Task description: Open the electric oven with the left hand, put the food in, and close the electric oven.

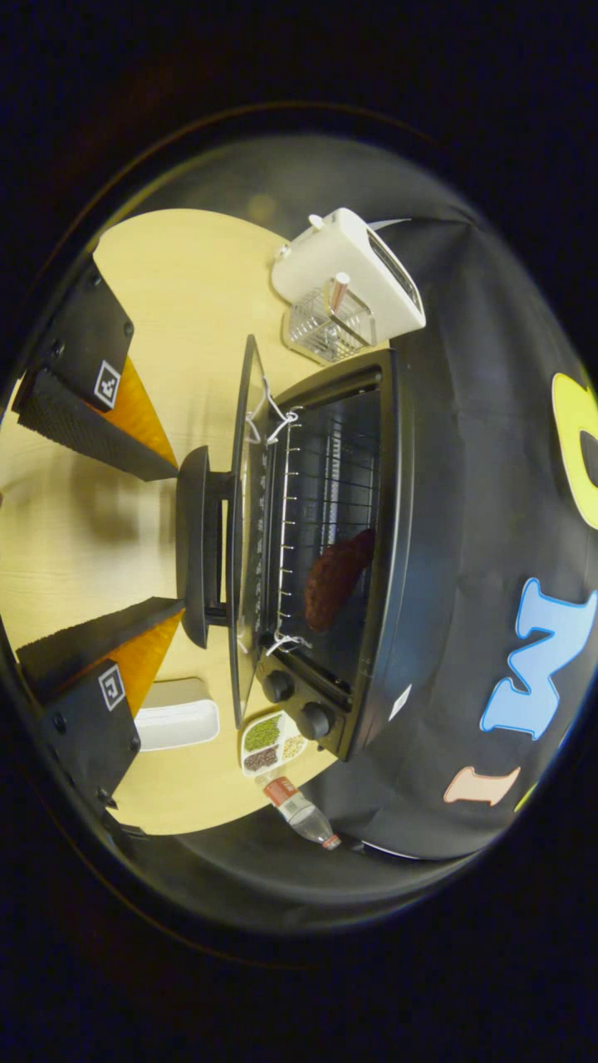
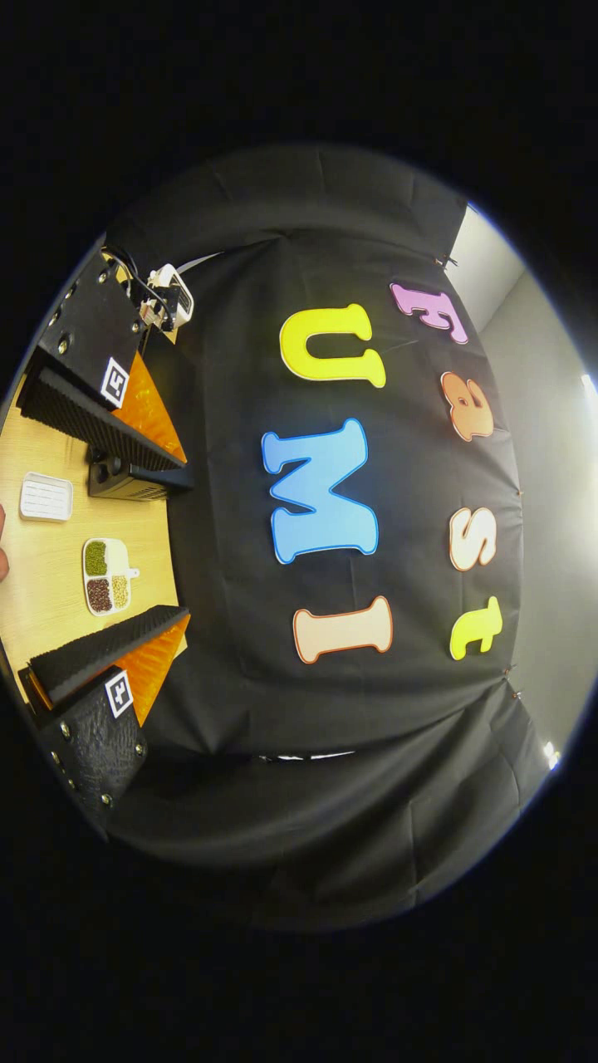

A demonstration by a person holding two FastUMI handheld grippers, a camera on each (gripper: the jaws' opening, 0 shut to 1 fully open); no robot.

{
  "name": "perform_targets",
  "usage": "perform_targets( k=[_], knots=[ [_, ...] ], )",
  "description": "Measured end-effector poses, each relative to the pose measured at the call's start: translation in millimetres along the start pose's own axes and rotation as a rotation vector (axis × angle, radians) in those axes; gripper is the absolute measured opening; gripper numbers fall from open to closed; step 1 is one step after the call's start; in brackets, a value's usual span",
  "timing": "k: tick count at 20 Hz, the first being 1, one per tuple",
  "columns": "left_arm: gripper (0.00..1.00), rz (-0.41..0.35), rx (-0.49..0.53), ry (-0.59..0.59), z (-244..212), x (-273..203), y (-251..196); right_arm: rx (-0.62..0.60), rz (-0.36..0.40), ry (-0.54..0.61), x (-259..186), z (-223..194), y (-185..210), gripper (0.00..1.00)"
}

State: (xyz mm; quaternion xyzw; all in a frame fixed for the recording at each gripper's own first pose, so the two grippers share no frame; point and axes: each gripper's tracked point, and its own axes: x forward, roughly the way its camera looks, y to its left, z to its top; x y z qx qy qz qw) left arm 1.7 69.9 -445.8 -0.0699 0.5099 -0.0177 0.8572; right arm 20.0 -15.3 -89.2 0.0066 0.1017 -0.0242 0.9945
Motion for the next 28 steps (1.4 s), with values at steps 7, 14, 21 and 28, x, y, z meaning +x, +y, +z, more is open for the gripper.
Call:
perform_targets(
  k=[7,14,21,28],
  knots=[
    [0.96,0.002,0.003,-0.043,18,-6,0,0.024,-0.033,0.01,-9,-5,-17,0.99],
    [0.96,-0.024,0.032,-0.184,70,-42,-25,0.03,-0.05,0.004,-16,-4,-29,0.99],
    [0.99,-0.092,0.043,-0.528,154,-161,-74,0.035,0.002,-0.022,-5,10,-24,1.0],
    [0.96,0.037,0.084,-0.921,216,-332,-89,0.0,0.05,-0.15,-10,89,-29,0.99]
  ],
)
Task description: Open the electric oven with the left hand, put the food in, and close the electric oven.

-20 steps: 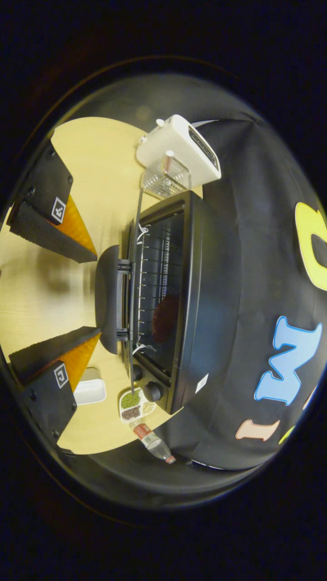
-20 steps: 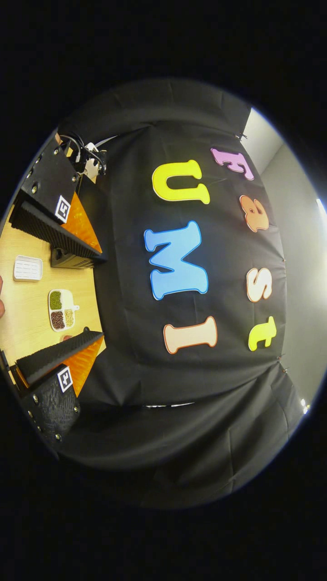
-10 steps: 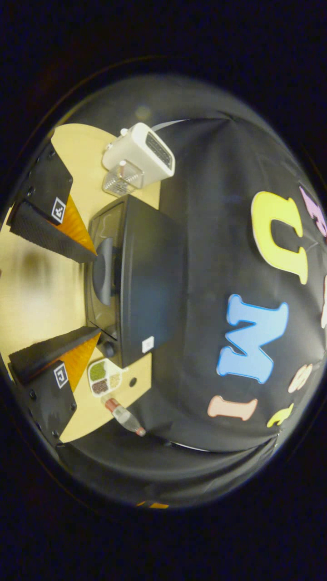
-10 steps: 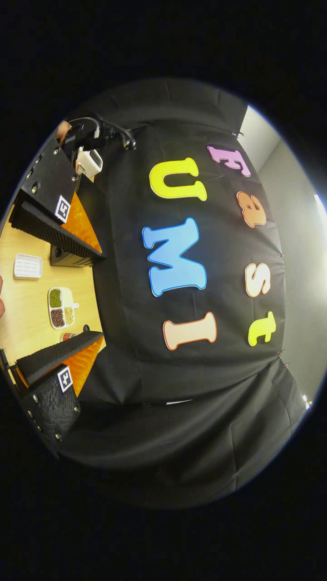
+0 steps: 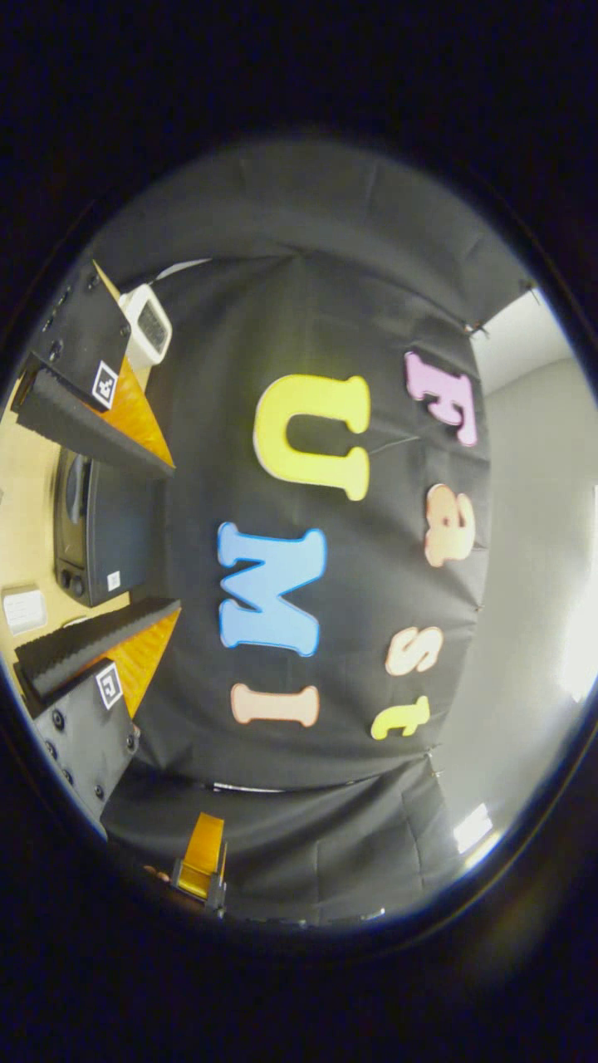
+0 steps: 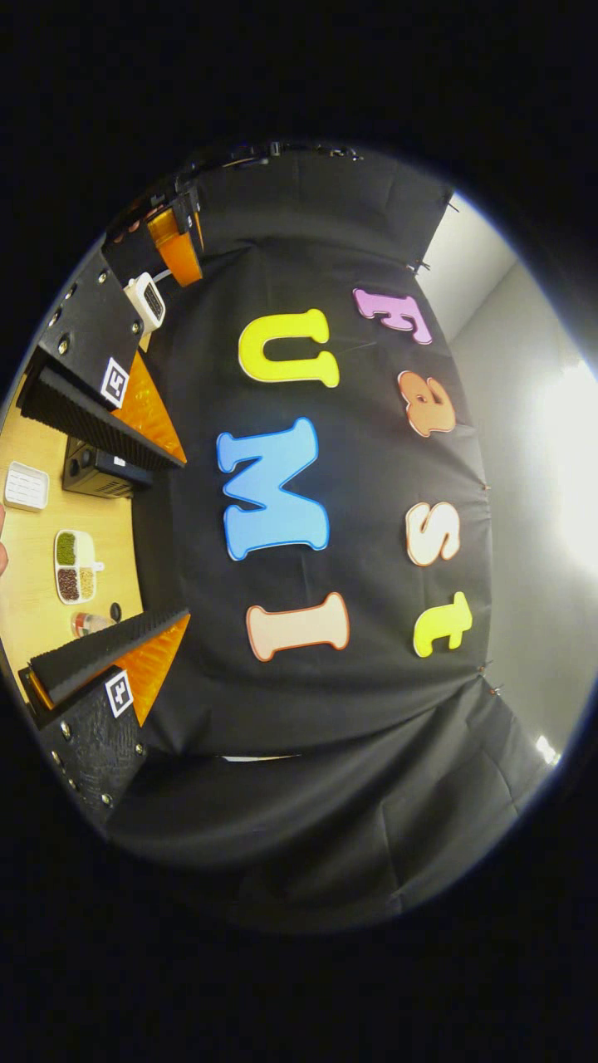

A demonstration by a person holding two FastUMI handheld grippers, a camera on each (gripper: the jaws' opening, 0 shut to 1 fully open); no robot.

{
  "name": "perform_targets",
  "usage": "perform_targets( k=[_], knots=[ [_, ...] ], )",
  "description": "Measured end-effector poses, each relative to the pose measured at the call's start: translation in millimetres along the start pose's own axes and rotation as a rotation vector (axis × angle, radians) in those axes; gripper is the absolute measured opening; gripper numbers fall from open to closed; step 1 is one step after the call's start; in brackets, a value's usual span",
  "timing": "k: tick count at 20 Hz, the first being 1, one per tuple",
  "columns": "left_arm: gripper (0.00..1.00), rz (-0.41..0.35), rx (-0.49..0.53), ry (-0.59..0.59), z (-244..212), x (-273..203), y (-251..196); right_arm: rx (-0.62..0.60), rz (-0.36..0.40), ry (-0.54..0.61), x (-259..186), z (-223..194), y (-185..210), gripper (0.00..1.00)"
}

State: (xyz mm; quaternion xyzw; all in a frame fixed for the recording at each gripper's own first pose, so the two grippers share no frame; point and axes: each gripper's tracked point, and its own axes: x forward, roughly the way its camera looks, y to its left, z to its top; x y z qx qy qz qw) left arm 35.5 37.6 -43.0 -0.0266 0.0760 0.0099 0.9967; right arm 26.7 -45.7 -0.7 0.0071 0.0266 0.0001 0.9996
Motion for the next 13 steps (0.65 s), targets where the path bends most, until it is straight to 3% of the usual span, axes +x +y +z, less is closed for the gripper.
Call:
perform_targets(
  k=[4,10,13],
  knots=[
    [0.98,0.045,0.004,-0.027,31,-32,-14,0.016,0.073,-0.039,-11,27,12,0.99],
    [0.99,-0.018,-0.039,-0.076,54,-61,-23,0.004,0.027,-0.045,-31,28,23,0.99],
    [0.99,-0.034,-0.047,-0.095,61,-73,-12,-0.002,0.042,-0.045,-50,29,44,1.0]
  ],
)
